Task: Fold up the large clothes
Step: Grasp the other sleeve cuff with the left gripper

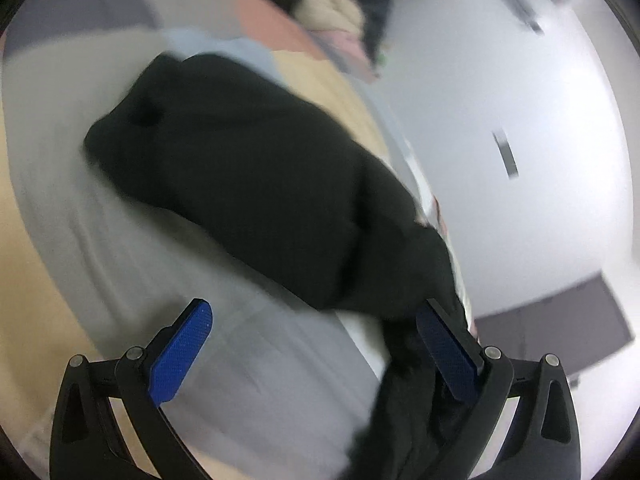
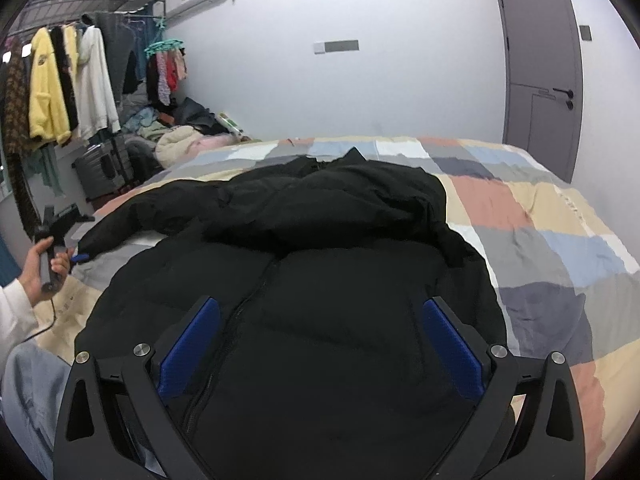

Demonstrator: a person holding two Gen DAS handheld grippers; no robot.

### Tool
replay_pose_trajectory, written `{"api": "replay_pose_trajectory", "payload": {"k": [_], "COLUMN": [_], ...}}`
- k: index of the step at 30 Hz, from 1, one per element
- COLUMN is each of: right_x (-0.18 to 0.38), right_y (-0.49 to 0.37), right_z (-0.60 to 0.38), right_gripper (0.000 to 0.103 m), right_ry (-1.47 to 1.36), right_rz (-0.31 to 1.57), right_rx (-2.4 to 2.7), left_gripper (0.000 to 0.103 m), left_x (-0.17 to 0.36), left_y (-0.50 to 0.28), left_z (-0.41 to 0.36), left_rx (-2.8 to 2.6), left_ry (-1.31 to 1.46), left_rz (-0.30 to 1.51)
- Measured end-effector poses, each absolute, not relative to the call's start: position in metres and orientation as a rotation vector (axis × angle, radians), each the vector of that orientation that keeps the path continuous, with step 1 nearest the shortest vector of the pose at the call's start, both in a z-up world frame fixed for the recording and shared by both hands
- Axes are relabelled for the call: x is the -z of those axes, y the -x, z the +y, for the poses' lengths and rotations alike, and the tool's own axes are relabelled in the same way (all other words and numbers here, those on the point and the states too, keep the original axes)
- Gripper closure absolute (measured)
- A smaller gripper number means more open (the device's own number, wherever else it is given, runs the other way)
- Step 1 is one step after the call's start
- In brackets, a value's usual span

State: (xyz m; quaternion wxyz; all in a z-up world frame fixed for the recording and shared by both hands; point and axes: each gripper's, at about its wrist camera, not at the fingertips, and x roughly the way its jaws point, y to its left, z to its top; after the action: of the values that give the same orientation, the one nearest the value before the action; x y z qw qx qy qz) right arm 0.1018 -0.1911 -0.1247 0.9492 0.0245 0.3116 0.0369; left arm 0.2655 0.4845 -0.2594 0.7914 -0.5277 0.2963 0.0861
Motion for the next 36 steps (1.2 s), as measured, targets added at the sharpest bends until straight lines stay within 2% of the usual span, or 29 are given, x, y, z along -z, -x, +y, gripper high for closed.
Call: {"api": "replay_pose_trajectory", "payload": {"k": [4,9,12,17,20,23,28,36], "right_x": [0.128,0.131,0.133,0.133,0.132,0.13,0.125,0.115], "right_y": [-0.11,-0.123,-0.134,-0.142,-0.144,-0.142,-0.132,-0.117], "right_z": [-0.188,-0.186,-0.189,-0.19,-0.19,-0.188,-0.186,-0.198], "right_gripper": [0.001,0.001,0.001,0.001,0.001,0.001,0.001,0.001], "right_ry": [-0.057,-0.075,-0.099,-0.116,-0.119,-0.103,-0.08,-0.096], "right_rz": [0.659,0.679,0.698,0.707,0.711,0.704,0.671,0.627], "right_rx": [-0.058,-0.029,-0.007,0.019,0.023,0.017,0.006,-0.021], "left_gripper": [0.002,0.004,0.021,0.066,0.083,0.092,0.096,0.096], "left_x": [0.288,0.285,0.285,0.287,0.263,0.227,0.153,0.065], "left_y": [-0.27,-0.288,-0.304,-0.317,-0.321,-0.329,-0.337,-0.335], "left_z": [0.508,0.528,0.544,0.56,0.565,0.568,0.556,0.502], "left_rx": [-0.201,-0.249,-0.295,-0.346,-0.394,-0.445,-0.435,-0.421], "left_ry": [1.219,1.206,1.188,1.162,1.091,1.0,0.796,0.633], "left_rz": [0.556,0.461,0.487,0.518,0.526,0.545,0.534,0.502]}}
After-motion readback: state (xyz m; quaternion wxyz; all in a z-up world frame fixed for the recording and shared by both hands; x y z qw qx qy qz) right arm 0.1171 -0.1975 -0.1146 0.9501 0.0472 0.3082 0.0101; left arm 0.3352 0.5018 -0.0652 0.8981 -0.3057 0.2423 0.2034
